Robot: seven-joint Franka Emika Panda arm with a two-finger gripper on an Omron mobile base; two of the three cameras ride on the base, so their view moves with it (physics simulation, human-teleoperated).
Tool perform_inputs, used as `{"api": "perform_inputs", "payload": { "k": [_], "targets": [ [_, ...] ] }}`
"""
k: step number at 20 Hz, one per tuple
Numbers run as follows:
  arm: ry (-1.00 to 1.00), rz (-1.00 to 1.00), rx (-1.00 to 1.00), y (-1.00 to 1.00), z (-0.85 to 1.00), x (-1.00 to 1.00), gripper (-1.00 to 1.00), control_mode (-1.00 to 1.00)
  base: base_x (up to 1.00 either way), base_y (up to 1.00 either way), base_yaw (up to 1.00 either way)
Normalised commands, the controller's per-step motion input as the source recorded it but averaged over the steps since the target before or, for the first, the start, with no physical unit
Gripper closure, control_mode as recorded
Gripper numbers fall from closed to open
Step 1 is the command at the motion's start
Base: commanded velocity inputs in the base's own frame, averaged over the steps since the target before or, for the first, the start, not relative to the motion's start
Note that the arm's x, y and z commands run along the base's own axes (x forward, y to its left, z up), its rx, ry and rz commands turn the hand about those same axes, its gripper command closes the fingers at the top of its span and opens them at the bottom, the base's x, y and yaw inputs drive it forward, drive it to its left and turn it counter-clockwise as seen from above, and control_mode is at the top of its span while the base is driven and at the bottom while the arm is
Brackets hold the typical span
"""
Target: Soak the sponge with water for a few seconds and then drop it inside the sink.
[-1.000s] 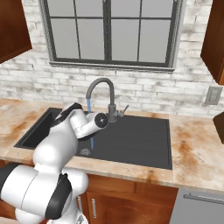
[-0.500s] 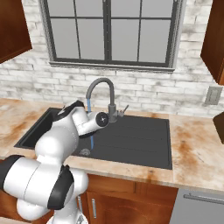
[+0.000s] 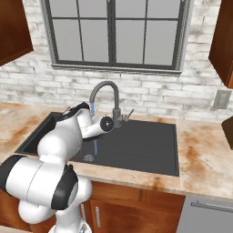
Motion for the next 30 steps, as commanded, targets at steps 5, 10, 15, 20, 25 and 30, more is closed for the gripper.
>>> {"api": "perform_inputs", "payload": {
  "k": [5, 10, 15, 20, 25, 30],
  "targets": [
    [-0.01, 0.00, 0.00, 0.00, -0.07, 0.25, 1.00, -1.00, 0.00, 0.00, 0.00],
    [0.00, 0.00, 0.00, 0.00, -0.06, 0.11, 1.00, -1.00, 0.00, 0.00, 0.00],
    [-0.01, 0.00, 0.00, 0.00, -0.14, 0.15, 1.00, -1.00, 0.00, 0.00, 0.00],
    [-0.01, 0.00, 0.00, 0.00, -0.12, 0.11, 1.00, -1.00, 0.00, 0.00, 0.00],
    [0.00, 0.00, 0.00, 0.00, -0.09, 0.00, 1.00, -1.00, 0.00, 0.00, 0.00],
    [-0.03, 0.00, 0.00, 0.00, -0.14, 0.01, 1.00, -1.00, 0.00, 0.00, 0.00]
  ]
}}
